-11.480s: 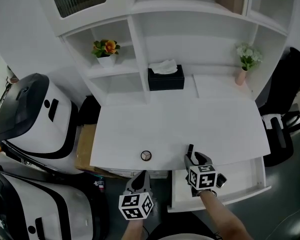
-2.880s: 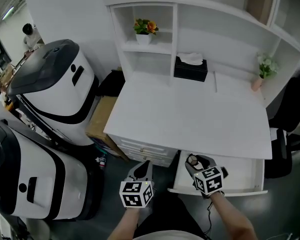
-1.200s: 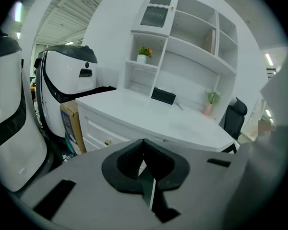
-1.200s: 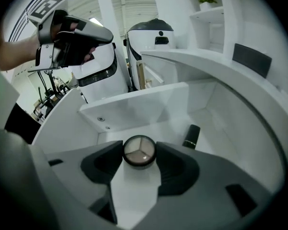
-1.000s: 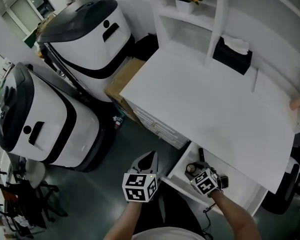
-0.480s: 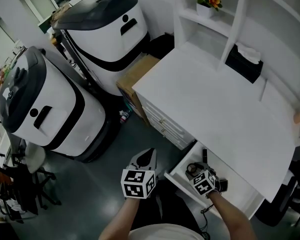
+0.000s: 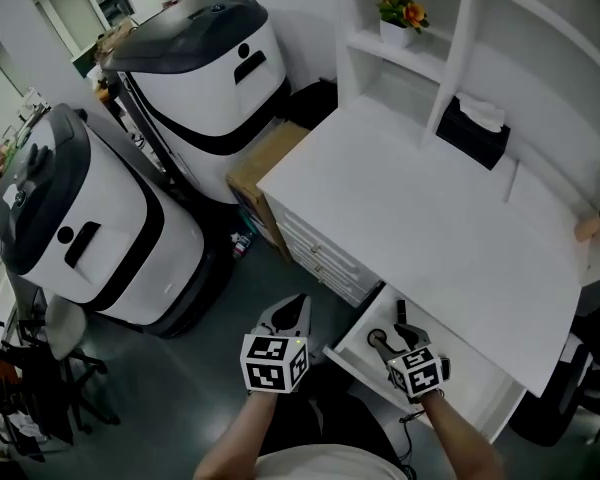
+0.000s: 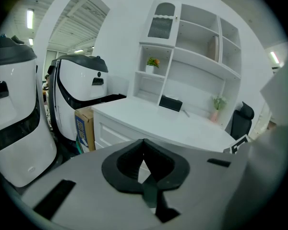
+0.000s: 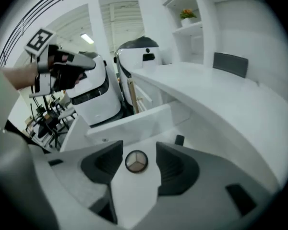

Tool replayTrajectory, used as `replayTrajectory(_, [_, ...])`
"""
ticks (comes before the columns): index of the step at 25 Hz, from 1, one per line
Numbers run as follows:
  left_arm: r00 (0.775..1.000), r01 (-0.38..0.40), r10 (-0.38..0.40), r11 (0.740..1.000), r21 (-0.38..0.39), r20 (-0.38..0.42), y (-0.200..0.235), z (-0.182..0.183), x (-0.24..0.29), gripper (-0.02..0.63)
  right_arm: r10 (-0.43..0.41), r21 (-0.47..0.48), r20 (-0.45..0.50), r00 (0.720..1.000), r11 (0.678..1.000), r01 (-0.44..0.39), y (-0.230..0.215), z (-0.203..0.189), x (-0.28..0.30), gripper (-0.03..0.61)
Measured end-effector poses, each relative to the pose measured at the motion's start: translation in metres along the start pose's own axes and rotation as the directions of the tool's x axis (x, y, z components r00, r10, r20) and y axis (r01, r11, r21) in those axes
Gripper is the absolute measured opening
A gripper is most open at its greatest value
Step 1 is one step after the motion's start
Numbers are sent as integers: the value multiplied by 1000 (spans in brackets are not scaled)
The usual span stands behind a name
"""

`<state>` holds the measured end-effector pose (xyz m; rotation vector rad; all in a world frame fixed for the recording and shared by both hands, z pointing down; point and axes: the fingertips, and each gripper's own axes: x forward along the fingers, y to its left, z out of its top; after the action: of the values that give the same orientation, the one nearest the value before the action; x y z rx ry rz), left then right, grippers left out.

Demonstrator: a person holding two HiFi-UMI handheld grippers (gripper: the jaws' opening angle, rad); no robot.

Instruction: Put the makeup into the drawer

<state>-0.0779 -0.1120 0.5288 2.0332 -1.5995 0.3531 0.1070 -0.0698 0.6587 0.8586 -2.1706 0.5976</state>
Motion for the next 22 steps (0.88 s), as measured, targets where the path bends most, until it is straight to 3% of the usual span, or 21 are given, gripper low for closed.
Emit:
replayTrajectory(5, [998, 57, -57, 998, 23, 7, -13, 9, 4, 3, -33, 158, 123, 992, 987, 14, -4, 28, -31, 216])
replayTrajectory(13, [989, 146, -147, 987, 72, 12, -33, 18, 7, 3, -144, 301, 289, 946, 952, 53, -10, 65, -85, 192])
replayTrajectory(22, [970, 240, -243, 961, 136, 10, -47, 35, 8, 3, -248, 400, 389, 887, 913, 80, -1, 88, -131, 167])
